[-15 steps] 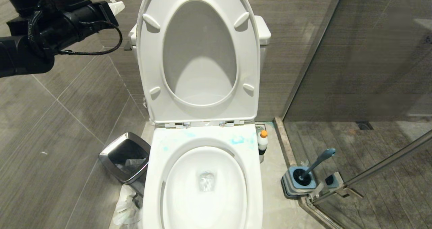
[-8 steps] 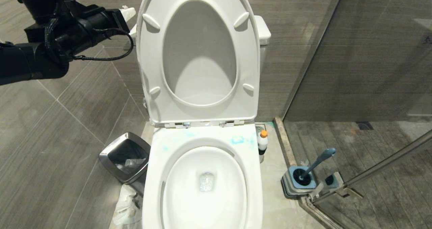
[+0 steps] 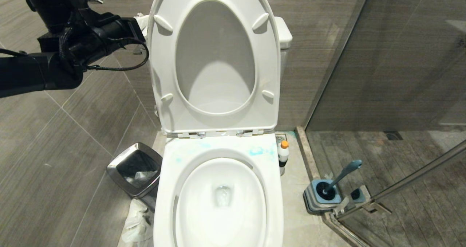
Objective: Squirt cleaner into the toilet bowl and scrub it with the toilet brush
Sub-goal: Close the toilet lid
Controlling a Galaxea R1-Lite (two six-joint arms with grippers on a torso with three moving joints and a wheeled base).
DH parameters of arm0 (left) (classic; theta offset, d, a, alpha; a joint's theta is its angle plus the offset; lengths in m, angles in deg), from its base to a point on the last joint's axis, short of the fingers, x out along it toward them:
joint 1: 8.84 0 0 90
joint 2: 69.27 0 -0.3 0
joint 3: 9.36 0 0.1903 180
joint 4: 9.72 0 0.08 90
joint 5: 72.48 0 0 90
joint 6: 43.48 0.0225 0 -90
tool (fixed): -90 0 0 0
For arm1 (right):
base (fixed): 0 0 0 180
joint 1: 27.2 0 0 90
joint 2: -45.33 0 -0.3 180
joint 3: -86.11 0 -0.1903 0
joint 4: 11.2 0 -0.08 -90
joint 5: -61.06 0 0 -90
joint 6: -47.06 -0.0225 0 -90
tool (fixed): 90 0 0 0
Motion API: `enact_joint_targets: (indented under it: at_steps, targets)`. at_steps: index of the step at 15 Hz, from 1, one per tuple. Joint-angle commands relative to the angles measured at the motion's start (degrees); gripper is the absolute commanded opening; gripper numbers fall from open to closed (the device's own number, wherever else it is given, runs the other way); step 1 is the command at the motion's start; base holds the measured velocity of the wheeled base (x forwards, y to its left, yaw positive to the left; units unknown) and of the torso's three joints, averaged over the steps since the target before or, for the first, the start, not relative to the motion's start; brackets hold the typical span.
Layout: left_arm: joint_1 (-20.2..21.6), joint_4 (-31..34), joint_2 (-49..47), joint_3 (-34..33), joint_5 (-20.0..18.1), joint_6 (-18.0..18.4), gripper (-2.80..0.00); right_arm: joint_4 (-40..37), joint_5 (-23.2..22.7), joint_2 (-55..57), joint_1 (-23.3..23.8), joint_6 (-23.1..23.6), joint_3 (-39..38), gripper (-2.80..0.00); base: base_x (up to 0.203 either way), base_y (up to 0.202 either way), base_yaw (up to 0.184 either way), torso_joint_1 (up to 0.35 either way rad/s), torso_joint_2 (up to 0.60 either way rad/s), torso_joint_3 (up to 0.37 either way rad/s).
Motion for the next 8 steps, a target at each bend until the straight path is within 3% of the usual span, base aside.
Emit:
enact_joint_targets:
  at_steps: [1,8]
  targets:
    - [-0.06,-0.15,-0.68,-0.12,-0.12,0.42,-2.80,0.05,0.01,0.00,0.00,-0.01,-1.23,-2.80,0.000,0.000,0.000,0.000,0.00,0.000]
    - [-0.39,-2.25,-0.30,-3.12,-0.39,0.24,-2.80,0.05,0.01,0.00,0.00,-0.01,-1.23,-2.80,0.000,0.000,0.000,0.000,0.00,0.000]
